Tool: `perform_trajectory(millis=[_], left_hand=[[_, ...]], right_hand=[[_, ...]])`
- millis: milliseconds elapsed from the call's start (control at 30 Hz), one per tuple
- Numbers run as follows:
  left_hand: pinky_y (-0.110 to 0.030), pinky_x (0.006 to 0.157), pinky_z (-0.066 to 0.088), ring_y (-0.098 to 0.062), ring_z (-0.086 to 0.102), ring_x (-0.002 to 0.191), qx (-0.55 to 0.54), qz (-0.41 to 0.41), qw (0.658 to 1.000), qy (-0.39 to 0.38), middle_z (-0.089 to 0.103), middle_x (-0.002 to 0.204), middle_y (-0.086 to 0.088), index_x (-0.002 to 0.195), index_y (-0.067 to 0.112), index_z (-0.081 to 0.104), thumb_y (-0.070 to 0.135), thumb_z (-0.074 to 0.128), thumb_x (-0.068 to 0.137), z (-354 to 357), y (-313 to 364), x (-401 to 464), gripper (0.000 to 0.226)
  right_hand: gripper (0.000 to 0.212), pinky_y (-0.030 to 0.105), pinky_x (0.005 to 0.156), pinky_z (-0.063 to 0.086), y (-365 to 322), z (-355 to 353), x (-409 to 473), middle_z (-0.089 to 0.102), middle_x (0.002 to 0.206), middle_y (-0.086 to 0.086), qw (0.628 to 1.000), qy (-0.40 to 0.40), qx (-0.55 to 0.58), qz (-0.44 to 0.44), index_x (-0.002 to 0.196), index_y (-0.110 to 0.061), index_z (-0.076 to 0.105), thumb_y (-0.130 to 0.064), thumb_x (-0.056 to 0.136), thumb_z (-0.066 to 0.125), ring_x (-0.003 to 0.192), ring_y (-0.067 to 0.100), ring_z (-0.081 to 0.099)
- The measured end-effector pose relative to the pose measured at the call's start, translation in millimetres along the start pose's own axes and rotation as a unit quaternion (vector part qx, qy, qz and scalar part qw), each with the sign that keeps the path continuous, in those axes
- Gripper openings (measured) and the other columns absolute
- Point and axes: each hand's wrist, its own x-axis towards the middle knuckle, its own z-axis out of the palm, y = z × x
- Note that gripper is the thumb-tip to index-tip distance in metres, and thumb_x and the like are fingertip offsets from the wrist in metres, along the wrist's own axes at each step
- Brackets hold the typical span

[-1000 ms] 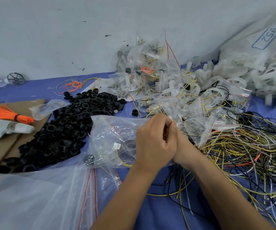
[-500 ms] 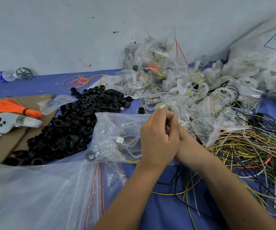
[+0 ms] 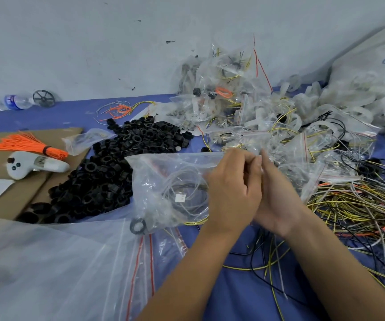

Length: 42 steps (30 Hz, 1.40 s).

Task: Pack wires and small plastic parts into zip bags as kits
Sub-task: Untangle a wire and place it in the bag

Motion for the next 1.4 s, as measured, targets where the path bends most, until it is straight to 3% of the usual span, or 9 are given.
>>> perform_trajectory(millis=[167, 400, 567, 667, 867, 967, 1067, 1233, 1400], left_hand=[[-0.017, 0.069, 0.040, -0.013, 0.053, 0.074, 0.005, -0.018, 1.000, 0.005, 0.061, 0.080, -0.001, 0.085, 0.006, 0.058, 0.008, 0.064, 0.099, -3, -4, 4, 0.014], [-0.034, 0.066, 0.046, -0.016, 0.057, 0.071, 0.015, -0.061, 0.998, 0.032, 0.061, 0.078, 0.003, 0.089, 0.011, 0.059, 0.016, 0.055, 0.101, -10, -15, 9, 0.014], [-0.033, 0.068, 0.044, -0.016, 0.058, 0.072, 0.026, -0.177, 0.982, 0.053, 0.060, 0.074, 0.005, 0.083, 0.015, 0.058, 0.016, 0.056, 0.100, -8, -27, 11, 0.017], [-0.016, 0.063, 0.040, 0.000, 0.056, 0.067, 0.001, -0.267, 0.960, 0.085, 0.060, 0.069, 0.011, 0.077, 0.024, 0.056, 0.016, 0.058, 0.099, -7, -34, 13, 0.023], [-0.027, 0.062, 0.042, -0.005, 0.056, 0.064, -0.020, -0.355, 0.928, 0.111, 0.064, 0.073, -0.001, 0.079, 0.013, 0.061, 0.013, 0.055, 0.098, -9, -51, 13, 0.020], [-0.012, 0.058, 0.037, 0.007, 0.054, 0.062, 0.036, -0.343, 0.936, 0.070, 0.060, 0.068, 0.006, 0.075, 0.017, 0.057, 0.013, 0.056, 0.097, -7, -52, 9, 0.023], [-0.017, 0.058, 0.034, 0.001, 0.055, 0.063, 0.070, -0.310, 0.948, 0.022, 0.059, 0.068, 0.010, 0.076, 0.019, 0.056, 0.013, 0.059, 0.096, -5, -50, 6, 0.021], [-0.038, 0.069, 0.041, -0.024, 0.059, 0.077, 0.129, -0.223, 0.964, -0.066, 0.064, 0.079, 0.001, 0.087, 0.016, 0.059, 0.023, 0.060, 0.098, -1, -46, 4, 0.014], [-0.034, 0.066, 0.035, -0.016, 0.055, 0.077, 0.172, -0.166, 0.962, -0.134, 0.060, 0.084, 0.010, 0.089, 0.025, 0.053, 0.042, 0.056, 0.099, 1, -44, 1, 0.020]], right_hand=[[0.090, 0.041, 0.103, 0.049, -3, -3, -1, 0.066, 0.132, 0.013, 0.999, -0.032, -0.030, -0.002, 0.124, -0.014, 0.072, -0.082, 0.089, 0.024, 0.125, 0.026, 0.062], [0.053, 0.036, 0.060, 0.053, 9, 1, 5, 0.072, 0.074, 0.012, 0.913, 0.160, -0.363, -0.095, 0.088, -0.010, 0.072, -0.053, 0.103, 0.045, 0.070, 0.023, 0.069], [0.023, 0.024, 0.053, 0.053, 15, 4, 3, 0.071, 0.077, 0.006, 0.952, 0.084, -0.290, -0.054, 0.100, -0.013, 0.072, -0.009, 0.105, 0.050, 0.063, 0.014, 0.066], [0.034, 0.035, 0.080, 0.061, 19, 1, 7, 0.073, 0.104, 0.018, 0.966, 0.066, -0.246, -0.037, 0.123, -0.001, 0.064, 0.012, 0.100, 0.043, 0.091, 0.026, 0.070], [0.046, 0.028, 0.078, 0.059, 20, 1, 7, 0.073, 0.112, 0.018, 0.939, 0.107, -0.324, -0.039, 0.125, -0.004, 0.062, 0.020, 0.098, 0.032, 0.089, 0.017, 0.071], [0.046, 0.025, 0.074, 0.060, 21, 3, 5, 0.074, 0.102, 0.009, 0.938, 0.073, -0.339, -0.025, 0.117, -0.007, 0.065, 0.019, 0.096, 0.034, 0.083, 0.010, 0.070], [0.023, 0.042, 0.092, 0.059, 13, -4, 7, 0.076, 0.106, 0.009, 0.852, 0.170, -0.478, -0.130, 0.113, -0.005, 0.070, 0.002, 0.096, 0.055, 0.095, 0.012, 0.071], [0.015, 0.049, 0.071, 0.060, -15, -7, 18, 0.074, 0.077, -0.003, 0.760, 0.294, -0.504, -0.286, 0.086, -0.024, 0.071, -0.016, 0.092, 0.060, 0.071, 0.019, 0.072], [0.018, 0.037, 0.075, 0.053, -69, -22, 62, 0.074, 0.079, 0.002, 0.617, 0.365, -0.625, -0.310, 0.088, -0.011, 0.075, -0.010, 0.092, 0.058, 0.076, 0.020, 0.068]])
